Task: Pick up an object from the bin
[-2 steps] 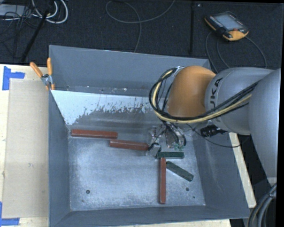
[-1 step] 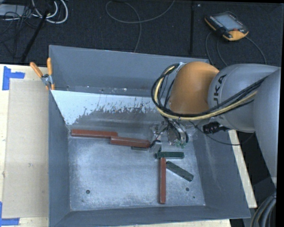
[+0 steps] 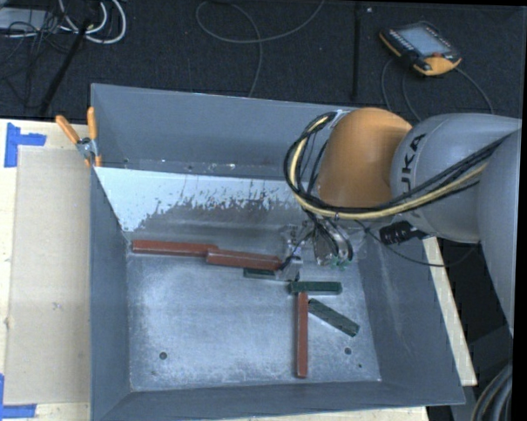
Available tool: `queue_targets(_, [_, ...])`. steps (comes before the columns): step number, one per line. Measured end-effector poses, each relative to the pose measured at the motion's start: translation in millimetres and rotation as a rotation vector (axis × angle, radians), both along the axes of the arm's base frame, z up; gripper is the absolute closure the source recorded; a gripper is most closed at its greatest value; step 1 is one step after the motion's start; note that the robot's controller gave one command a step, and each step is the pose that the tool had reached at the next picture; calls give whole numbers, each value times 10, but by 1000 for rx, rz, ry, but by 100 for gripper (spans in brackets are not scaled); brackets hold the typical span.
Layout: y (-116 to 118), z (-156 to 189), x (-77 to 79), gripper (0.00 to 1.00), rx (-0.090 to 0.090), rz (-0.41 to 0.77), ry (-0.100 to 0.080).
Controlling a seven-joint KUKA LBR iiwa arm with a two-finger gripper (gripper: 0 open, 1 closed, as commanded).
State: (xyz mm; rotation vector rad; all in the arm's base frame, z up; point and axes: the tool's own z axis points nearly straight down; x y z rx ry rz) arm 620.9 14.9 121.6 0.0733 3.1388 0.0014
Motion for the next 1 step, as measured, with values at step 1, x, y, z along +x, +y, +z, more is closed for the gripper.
queue_targets(1, [-1, 84, 4, 100, 0, 0, -2])
